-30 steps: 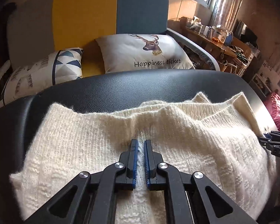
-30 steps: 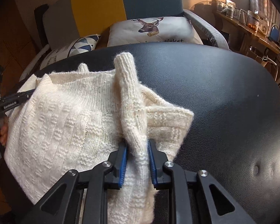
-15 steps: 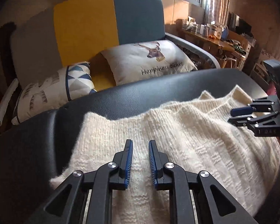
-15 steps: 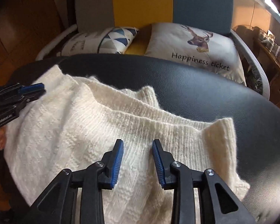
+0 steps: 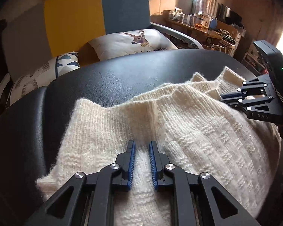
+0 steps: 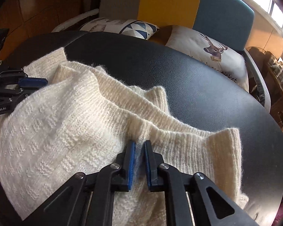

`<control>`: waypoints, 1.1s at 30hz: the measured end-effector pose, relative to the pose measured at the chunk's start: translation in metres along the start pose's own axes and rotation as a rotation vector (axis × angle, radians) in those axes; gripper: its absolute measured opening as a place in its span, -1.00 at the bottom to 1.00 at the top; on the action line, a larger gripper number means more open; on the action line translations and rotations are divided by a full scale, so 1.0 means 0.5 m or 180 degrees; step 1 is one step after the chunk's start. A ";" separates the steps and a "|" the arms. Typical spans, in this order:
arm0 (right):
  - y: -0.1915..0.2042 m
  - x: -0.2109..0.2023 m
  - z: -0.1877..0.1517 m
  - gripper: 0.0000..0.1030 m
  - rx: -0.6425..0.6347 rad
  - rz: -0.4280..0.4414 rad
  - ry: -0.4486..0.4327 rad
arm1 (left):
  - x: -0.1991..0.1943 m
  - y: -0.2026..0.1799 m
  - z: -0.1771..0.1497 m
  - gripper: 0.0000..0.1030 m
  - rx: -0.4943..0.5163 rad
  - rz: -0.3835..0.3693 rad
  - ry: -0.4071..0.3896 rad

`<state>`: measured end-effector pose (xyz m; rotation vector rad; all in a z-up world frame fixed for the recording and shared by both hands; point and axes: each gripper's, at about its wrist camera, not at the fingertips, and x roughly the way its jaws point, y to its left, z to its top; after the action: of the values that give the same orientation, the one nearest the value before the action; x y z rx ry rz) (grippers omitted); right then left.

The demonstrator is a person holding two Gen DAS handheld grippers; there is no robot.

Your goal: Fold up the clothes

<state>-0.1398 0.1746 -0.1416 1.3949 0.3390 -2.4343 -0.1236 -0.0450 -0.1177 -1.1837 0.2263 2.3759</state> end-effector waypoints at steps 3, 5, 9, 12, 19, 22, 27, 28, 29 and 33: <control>-0.009 -0.032 0.003 -0.91 0.0105 -0.0032 -0.0172 | -0.024 0.001 0.015 -1.00 -0.0133 0.0011 -0.0154; -0.021 -0.057 0.010 -0.92 0.0180 -0.0101 -0.0315 | -0.048 0.013 0.033 -1.00 -0.0283 0.0036 -0.0331; -0.054 -0.072 0.019 -0.92 0.0403 -0.0200 -0.0419 | -0.056 0.045 0.069 -1.00 -0.0534 0.0159 -0.0499; -0.051 -0.038 0.010 -0.92 0.0439 -0.0226 -0.0308 | 0.028 0.061 0.062 -1.00 -0.0578 0.0195 -0.0058; -0.052 0.014 -0.004 -0.91 0.0545 -0.0226 -0.0144 | 0.039 0.068 0.055 -0.55 -0.0670 -0.0252 0.0161; -0.053 0.013 -0.004 -0.91 0.0554 -0.0231 -0.0145 | 0.032 0.035 0.065 -0.02 -0.0482 -0.0264 0.0162; -0.049 -0.010 0.006 -0.91 0.0533 -0.0289 -0.0286 | 0.043 0.035 0.071 -0.90 -0.0588 -0.0138 0.0078; -0.049 -0.018 0.010 -0.91 0.0532 -0.0304 -0.0343 | 0.047 0.038 0.071 -0.90 -0.0628 -0.0106 0.0060; -0.049 -0.025 0.013 -0.91 0.0536 -0.0327 -0.0399 | 0.050 0.040 0.072 -0.91 -0.0668 -0.0074 0.0041; -0.053 0.009 0.015 -0.91 0.0648 -0.0342 -0.0357 | 0.064 0.050 0.074 -0.91 -0.0827 0.0055 -0.0034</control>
<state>-0.1578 0.1961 -0.1405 1.3427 0.1459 -2.6861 -0.1783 -0.0433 -0.1215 -1.2872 -0.0793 2.4816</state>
